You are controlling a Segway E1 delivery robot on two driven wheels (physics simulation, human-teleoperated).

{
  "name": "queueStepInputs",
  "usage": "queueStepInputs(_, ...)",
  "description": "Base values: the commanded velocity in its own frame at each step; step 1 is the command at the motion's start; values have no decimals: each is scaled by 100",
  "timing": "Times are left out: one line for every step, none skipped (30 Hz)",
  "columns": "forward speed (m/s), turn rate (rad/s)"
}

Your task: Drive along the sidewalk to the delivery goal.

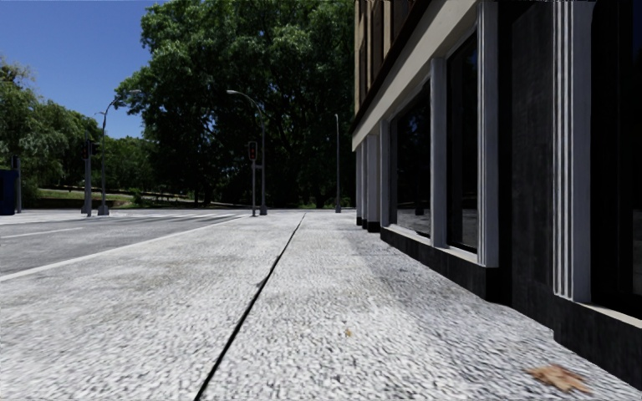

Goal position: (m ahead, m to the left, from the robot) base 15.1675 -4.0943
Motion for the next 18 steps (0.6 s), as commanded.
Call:
queueStepInputs(200, 0)
queueStepInputs(200, 0)
queueStepInputs(200, 0)
queueStepInputs(200, 0)
queueStepInputs(200, 0)
queueStepInputs(200, 0)
queueStepInputs(200, 0)
queueStepInputs(200, 0)
queueStepInputs(200, 0)
queueStepInputs(200, 0)
queueStepInputs(200, 0)
queueStepInputs(200, 0)
queueStepInputs(200, 0)
queueStepInputs(200, 0)
queueStepInputs(200, 0)
queueStepInputs(200, 0)
queueStepInputs(200, 0)
queueStepInputs(200, 0)
